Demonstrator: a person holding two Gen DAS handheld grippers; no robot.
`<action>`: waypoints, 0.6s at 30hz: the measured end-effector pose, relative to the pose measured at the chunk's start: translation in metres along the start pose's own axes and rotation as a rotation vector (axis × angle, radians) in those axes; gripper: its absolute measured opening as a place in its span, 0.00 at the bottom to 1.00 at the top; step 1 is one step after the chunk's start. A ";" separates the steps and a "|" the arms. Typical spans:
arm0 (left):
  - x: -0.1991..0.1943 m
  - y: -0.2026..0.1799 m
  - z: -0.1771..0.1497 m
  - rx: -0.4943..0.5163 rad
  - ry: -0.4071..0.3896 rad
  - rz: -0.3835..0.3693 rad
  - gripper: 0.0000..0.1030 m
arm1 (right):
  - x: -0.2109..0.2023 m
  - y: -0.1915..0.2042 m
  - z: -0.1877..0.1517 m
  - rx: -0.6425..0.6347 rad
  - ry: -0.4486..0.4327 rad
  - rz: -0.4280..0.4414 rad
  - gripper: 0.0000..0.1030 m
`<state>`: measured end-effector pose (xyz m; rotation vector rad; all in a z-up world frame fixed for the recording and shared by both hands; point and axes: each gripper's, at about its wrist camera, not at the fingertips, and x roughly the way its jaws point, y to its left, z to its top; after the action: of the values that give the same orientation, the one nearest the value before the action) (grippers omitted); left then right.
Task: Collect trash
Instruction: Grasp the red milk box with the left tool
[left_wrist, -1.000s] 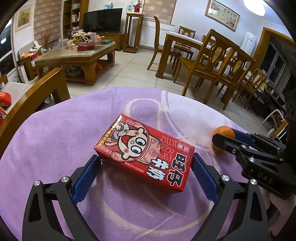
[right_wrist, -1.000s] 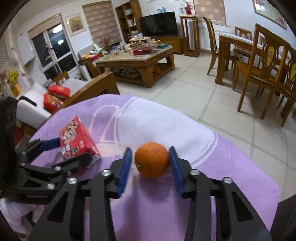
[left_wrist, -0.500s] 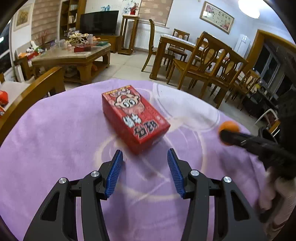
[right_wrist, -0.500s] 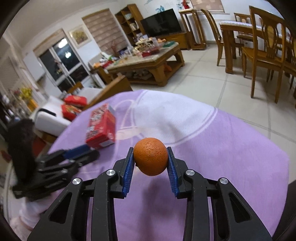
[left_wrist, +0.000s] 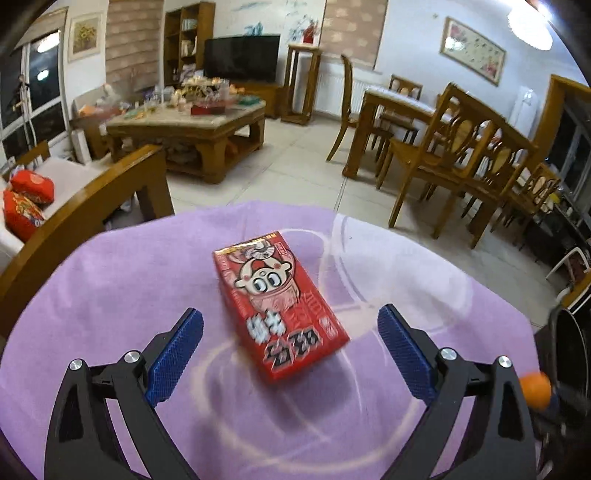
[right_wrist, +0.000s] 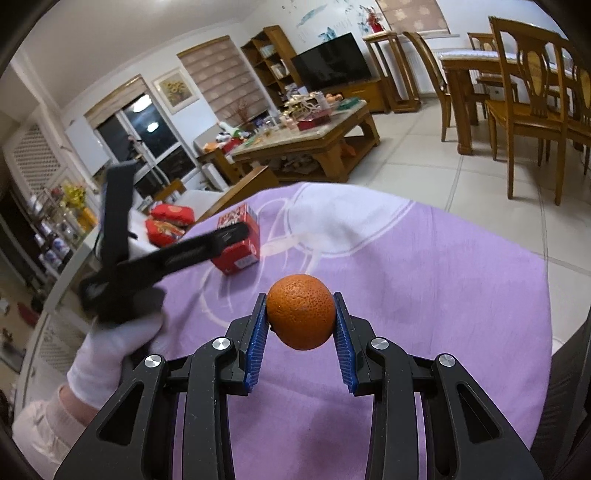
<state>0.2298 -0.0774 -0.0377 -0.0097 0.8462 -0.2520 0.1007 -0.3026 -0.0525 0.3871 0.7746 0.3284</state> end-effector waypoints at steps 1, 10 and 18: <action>0.007 0.000 0.001 -0.007 0.016 0.011 0.76 | 0.001 -0.001 -0.002 0.005 0.003 0.002 0.33; 0.007 0.025 -0.015 -0.051 0.024 -0.021 0.49 | 0.003 -0.002 -0.001 0.032 -0.006 0.021 0.33; -0.056 0.002 -0.041 -0.004 -0.101 -0.149 0.49 | -0.018 0.002 -0.005 0.029 -0.063 0.039 0.33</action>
<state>0.1644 -0.0589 -0.0236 -0.0889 0.7466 -0.3866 0.0844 -0.3073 -0.0436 0.4385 0.7117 0.3398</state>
